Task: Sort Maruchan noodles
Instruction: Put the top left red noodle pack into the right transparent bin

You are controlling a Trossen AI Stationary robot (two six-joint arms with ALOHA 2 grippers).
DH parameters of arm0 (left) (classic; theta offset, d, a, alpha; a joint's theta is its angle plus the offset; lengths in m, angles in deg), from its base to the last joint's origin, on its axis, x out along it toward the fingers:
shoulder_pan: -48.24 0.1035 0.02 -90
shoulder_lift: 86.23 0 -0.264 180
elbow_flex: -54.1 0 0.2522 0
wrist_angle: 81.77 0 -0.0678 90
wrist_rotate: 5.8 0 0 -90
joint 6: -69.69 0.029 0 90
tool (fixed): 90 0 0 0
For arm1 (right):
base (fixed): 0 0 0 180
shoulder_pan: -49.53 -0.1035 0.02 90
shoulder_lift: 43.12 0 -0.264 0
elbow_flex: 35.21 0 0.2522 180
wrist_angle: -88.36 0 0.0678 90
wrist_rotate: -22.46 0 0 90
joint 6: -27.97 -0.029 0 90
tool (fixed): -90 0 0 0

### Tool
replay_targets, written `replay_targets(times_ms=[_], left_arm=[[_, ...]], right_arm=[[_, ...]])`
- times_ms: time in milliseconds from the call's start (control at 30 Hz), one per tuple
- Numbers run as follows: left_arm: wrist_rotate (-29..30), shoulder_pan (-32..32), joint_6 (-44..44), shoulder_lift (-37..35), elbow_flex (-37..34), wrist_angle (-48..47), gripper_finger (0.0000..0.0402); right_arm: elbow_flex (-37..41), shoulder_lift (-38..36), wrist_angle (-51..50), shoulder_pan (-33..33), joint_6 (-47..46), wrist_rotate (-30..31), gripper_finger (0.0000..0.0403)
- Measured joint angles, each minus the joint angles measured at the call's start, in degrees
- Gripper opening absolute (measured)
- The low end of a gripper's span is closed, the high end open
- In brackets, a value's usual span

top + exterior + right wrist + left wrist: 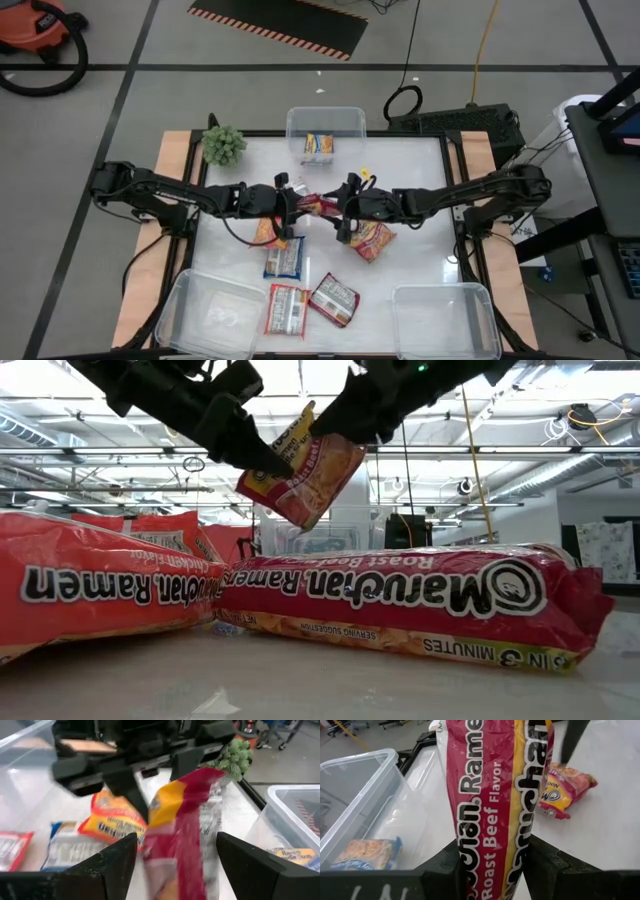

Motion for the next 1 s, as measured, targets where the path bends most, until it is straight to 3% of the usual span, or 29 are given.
replay_targets(times_ms=[267, 567, 767, 1000], left_arm=[[-0.4, 0.0, -0.4, 0.0, 0.0, -0.2, 0.0147], [-0.5, 0.0, -0.4, 0.0, 0.0, -0.4, 0.0147], [-0.5, 0.0, -0.3, 0.0, 0.0, -0.3, 0.0147], [-0.6, -0.2, -3.9, 0.0, 0.0, -0.2, 0.0149]], right_arm=[[0.0, 3.8, 4.8, 2.3, 0.5, -0.4, 0.0249], [0.0, 3.8, 4.6, 3.6, 0.6, -7.5, 0.0169], [0.0, 3.6, 4.6, 3.6, 0.6, -7.8, 0.0122], [0.0, 3.2, 4.4, 3.6, 1.4, -7.9, 0.0115]])
